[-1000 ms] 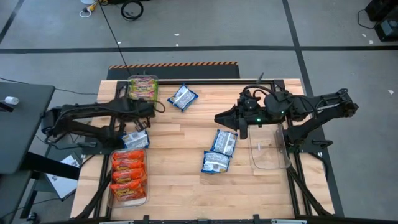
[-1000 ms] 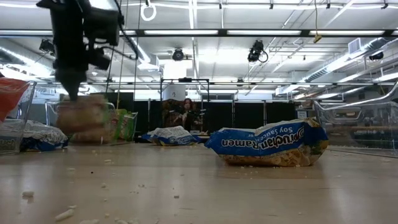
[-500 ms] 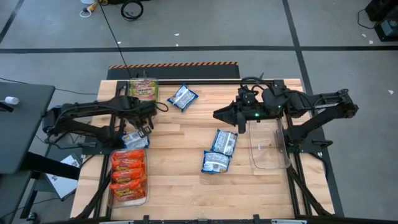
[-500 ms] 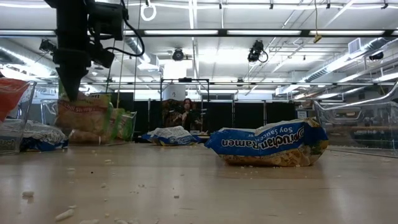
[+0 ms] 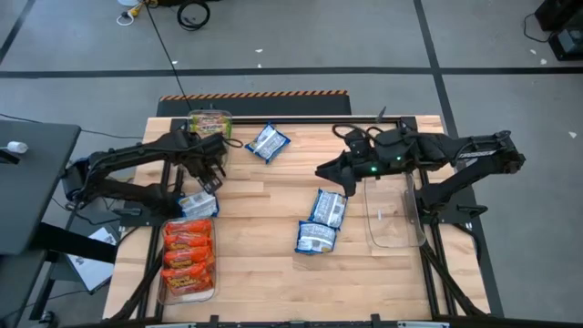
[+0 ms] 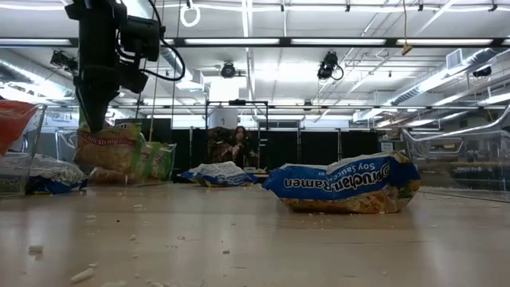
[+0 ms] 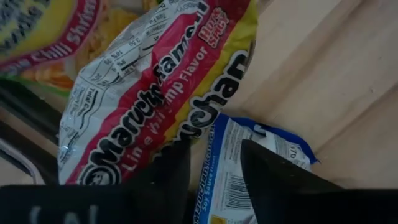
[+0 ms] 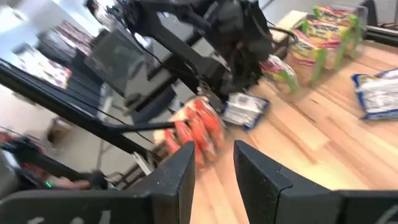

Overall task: Sort Maruchan noodles
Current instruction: Put the green noodle pack into the top left transparent bin

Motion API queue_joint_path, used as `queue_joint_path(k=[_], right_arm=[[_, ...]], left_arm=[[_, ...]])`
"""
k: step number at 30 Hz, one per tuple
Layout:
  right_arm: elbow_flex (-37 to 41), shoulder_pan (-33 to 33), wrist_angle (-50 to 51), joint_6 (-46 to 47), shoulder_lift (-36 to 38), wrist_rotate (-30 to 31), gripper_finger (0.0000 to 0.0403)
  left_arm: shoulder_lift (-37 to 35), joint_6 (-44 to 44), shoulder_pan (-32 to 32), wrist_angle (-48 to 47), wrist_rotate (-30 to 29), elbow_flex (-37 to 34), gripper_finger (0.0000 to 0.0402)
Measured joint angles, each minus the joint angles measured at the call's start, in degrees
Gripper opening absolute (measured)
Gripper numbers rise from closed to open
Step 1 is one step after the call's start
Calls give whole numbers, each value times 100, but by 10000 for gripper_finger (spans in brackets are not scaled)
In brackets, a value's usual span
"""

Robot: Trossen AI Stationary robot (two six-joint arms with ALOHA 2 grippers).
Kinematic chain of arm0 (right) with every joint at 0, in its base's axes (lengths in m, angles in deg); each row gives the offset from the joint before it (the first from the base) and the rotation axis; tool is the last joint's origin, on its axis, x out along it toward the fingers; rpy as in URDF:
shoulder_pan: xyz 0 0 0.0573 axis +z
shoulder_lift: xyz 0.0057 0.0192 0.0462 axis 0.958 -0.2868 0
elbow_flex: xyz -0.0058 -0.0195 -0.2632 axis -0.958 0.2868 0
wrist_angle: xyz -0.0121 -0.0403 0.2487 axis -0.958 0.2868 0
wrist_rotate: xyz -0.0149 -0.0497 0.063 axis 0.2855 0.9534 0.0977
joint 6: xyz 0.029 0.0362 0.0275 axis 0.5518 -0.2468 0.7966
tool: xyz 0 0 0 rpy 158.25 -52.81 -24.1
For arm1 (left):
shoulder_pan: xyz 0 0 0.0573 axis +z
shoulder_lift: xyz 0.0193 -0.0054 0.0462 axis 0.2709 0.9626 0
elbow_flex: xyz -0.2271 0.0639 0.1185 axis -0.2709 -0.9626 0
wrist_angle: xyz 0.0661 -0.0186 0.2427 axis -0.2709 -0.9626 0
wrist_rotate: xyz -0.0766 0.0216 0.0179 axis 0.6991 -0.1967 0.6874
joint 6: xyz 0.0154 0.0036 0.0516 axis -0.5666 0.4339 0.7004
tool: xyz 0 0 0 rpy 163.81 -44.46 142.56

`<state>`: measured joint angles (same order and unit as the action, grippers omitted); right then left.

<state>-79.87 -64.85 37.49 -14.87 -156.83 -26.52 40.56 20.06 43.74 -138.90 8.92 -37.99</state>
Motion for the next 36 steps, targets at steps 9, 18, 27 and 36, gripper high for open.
queue_joint_path(k=[9, 18, 27, 36], right_arm=[[-2, -328, 721, -160, -59, 333, 117], [-2, -1233, 621, -1461, -791, -605, 117], [-2, -1891, 337, -2272, -1246, -1387, 117], [-2, -2073, 620, -2656, -1239, -1708, 115]], left_arm=[[-11, 73, 762, 186, 510, 0, 173], [-17, 587, 903, 264, 564, 98, 198], [-23, 1729, 480, -174, -44, 486, 180], [311, 2571, 459, -48, 136, 485, 164]])
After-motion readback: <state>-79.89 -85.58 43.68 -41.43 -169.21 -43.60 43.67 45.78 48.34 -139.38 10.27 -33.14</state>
